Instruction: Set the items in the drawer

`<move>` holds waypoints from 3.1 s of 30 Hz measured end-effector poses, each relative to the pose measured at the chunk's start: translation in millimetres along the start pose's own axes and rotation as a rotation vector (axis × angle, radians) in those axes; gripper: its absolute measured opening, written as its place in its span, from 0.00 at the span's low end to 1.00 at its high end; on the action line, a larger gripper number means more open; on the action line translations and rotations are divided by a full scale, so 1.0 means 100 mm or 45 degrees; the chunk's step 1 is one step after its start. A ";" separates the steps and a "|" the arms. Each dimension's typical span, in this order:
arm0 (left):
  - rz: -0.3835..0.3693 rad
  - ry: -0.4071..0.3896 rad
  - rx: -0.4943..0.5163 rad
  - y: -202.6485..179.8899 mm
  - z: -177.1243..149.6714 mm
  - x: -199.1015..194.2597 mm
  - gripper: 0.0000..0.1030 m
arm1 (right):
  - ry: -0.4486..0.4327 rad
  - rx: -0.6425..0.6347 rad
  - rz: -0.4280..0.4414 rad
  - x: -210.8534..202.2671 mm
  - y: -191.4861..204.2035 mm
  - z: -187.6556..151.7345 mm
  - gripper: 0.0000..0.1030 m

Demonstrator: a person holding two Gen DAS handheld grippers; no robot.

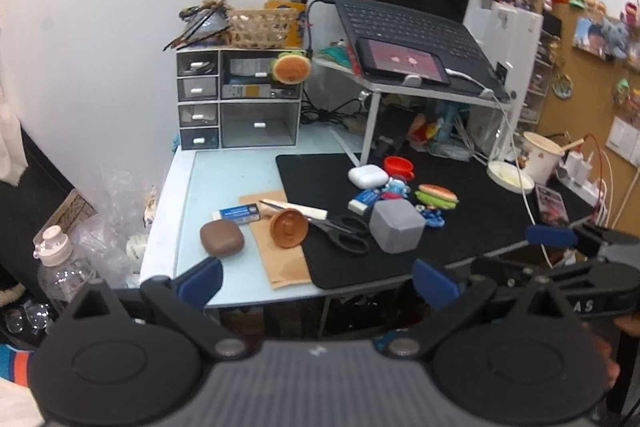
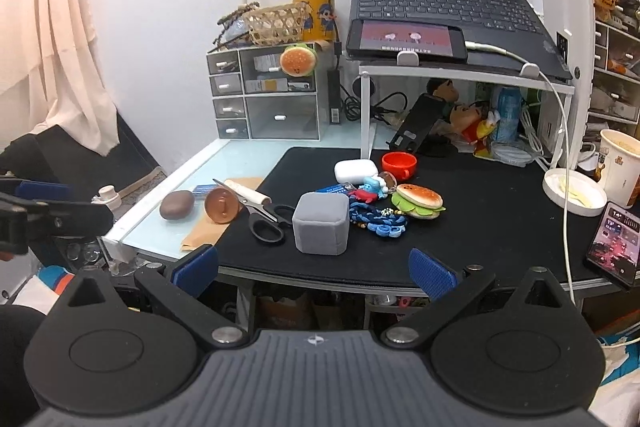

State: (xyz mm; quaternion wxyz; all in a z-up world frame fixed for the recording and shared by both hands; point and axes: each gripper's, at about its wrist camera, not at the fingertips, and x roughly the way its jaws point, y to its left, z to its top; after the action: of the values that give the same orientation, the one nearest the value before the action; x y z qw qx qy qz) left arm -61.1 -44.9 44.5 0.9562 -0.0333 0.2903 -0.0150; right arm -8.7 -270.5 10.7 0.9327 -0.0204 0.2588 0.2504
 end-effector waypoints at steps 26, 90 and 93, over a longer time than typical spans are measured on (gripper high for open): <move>0.053 -0.019 -0.038 -0.07 -0.07 -0.11 1.00 | -0.014 0.067 0.050 0.06 -0.04 -0.08 1.00; -0.067 0.064 0.077 0.55 1.37 1.24 0.58 | -0.123 -0.246 0.151 0.91 -0.42 0.57 1.00; -0.047 0.081 0.080 0.60 1.43 1.39 0.55 | -0.150 -0.268 0.164 0.92 -0.42 0.60 1.00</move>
State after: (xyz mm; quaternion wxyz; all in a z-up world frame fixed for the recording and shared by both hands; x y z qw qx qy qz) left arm 134.6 15.6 81.3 0.9466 -0.0079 0.3194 -0.0427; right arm 107.9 -255.5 13.5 0.9209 -0.0865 0.1768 0.3364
